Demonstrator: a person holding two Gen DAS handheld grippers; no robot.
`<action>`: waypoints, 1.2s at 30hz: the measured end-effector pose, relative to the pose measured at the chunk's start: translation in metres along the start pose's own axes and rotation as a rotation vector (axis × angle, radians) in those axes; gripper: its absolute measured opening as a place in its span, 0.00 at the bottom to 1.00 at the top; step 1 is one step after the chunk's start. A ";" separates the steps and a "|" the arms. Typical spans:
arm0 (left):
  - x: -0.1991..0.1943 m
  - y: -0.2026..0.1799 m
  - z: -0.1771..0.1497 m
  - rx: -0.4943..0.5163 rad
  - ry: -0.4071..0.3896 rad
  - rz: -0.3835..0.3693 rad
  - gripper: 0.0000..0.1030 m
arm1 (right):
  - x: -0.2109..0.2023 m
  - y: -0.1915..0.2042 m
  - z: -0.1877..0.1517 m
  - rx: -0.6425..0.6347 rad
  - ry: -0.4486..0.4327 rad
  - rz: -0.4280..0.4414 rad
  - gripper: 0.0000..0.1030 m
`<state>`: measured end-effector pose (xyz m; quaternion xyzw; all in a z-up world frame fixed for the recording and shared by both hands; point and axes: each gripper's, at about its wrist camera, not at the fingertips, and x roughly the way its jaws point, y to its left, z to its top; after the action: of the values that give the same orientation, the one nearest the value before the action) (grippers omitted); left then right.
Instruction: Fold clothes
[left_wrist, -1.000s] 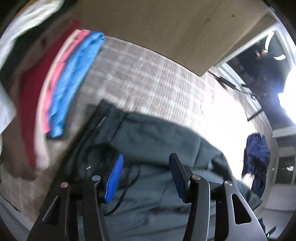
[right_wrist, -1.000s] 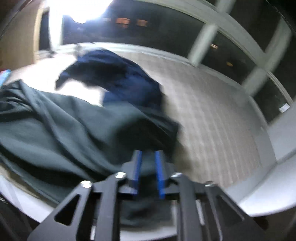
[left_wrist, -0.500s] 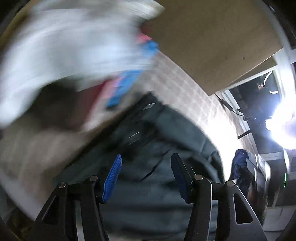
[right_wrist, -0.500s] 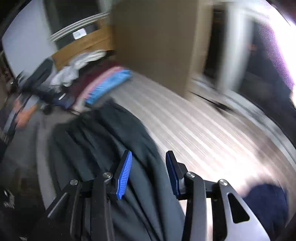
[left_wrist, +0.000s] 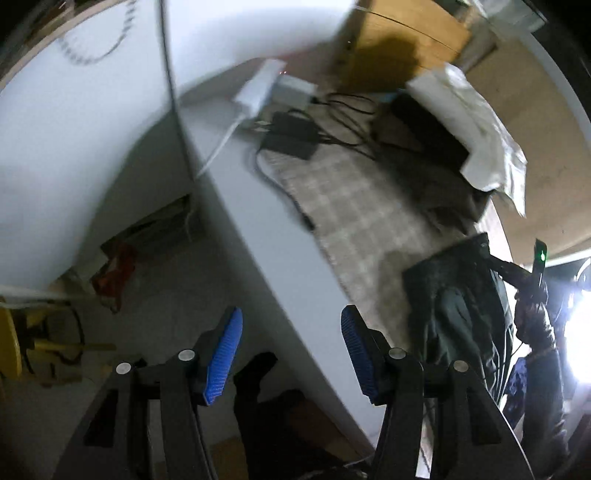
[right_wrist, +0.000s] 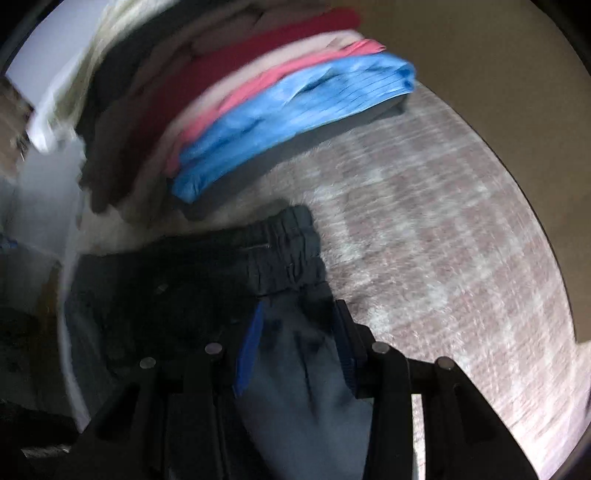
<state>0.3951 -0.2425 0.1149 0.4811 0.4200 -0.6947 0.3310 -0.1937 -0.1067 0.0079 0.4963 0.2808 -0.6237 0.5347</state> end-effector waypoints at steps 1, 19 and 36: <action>0.001 -0.001 0.001 0.013 0.000 -0.006 0.52 | 0.002 0.005 0.000 -0.017 0.000 -0.026 0.35; 0.032 -0.034 0.020 0.249 0.025 -0.144 0.52 | -0.089 0.199 -0.046 0.222 -0.331 0.268 0.05; 0.135 -0.187 -0.004 0.722 0.140 -0.151 0.52 | -0.199 0.150 -0.350 0.889 -0.415 -0.262 0.29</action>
<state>0.1918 -0.1662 0.0362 0.5809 0.2039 -0.7858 0.0584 0.0471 0.2379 0.0956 0.5023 -0.0641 -0.8301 0.2334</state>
